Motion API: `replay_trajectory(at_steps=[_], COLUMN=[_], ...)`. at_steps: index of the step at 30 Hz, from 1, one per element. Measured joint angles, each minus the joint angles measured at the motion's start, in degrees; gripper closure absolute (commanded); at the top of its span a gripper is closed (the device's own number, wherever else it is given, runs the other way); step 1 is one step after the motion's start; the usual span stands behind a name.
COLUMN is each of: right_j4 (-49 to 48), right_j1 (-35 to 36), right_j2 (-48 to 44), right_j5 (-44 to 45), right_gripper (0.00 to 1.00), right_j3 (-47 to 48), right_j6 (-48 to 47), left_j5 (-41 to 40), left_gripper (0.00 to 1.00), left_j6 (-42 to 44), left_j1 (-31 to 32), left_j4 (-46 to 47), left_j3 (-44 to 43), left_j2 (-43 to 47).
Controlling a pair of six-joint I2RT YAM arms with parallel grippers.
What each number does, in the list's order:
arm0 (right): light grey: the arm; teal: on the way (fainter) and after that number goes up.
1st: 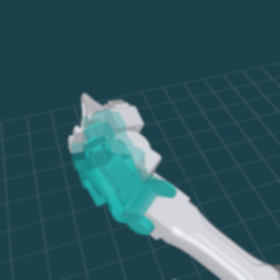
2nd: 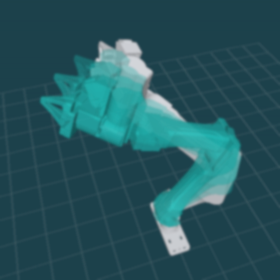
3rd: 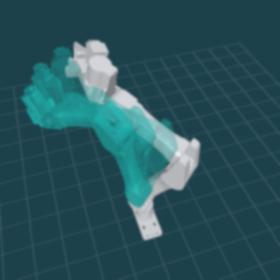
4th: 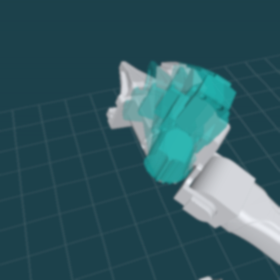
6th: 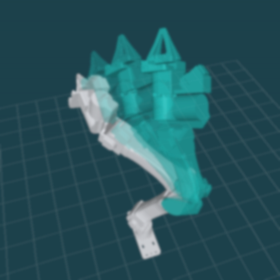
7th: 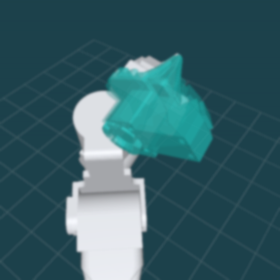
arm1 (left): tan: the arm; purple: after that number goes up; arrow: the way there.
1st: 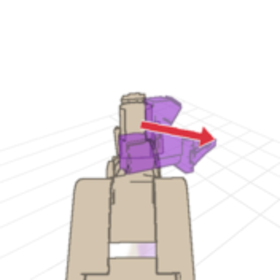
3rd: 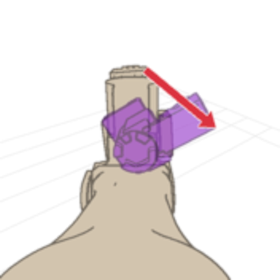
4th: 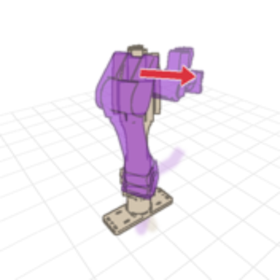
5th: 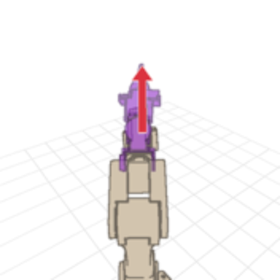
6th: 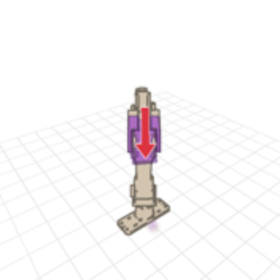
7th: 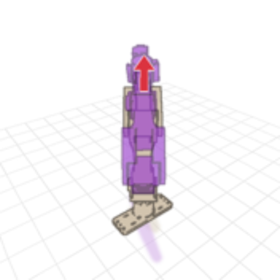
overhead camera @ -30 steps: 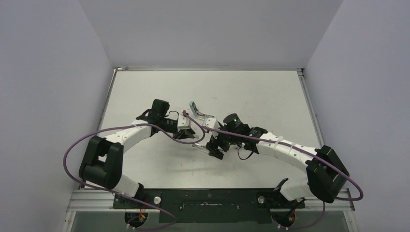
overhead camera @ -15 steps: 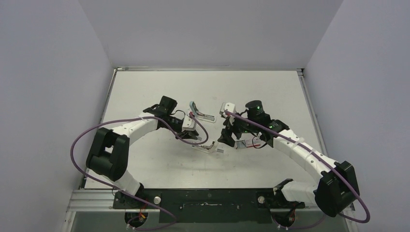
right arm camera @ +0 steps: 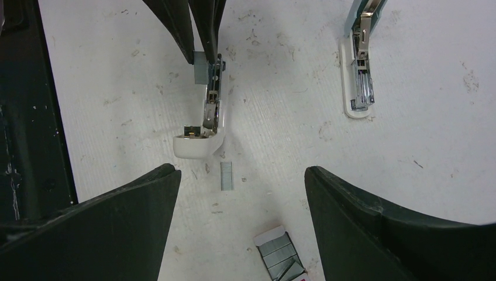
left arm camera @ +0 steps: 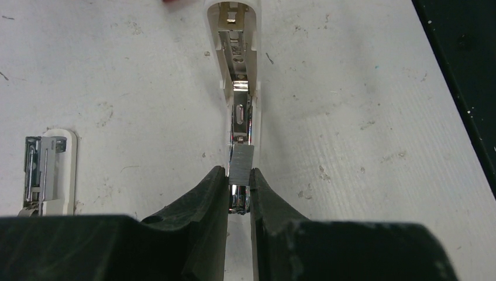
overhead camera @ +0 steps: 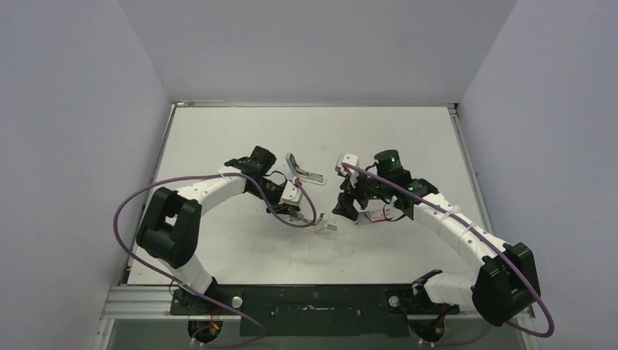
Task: Load the staples into the stapler
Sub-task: Install the staple into the stapler.
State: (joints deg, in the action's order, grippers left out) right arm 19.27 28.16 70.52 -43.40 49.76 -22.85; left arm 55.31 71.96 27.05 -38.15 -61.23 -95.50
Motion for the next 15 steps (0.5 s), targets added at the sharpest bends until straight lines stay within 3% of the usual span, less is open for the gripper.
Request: replay_trajectory(at_steps=[15], right_j4=[1.0], right_j1=[0.0], right_j2=[1.0], right_j5=[-1.0], right_gripper=[0.21], right_j3=[0.1], right_j6=[-0.7], left_j5=[-8.2], left_gripper=[1.0], left_j6=[0.4], left_j1=[2.2], left_j4=[-1.2], left_j3=[-2.8], left_j2=[-2.2])
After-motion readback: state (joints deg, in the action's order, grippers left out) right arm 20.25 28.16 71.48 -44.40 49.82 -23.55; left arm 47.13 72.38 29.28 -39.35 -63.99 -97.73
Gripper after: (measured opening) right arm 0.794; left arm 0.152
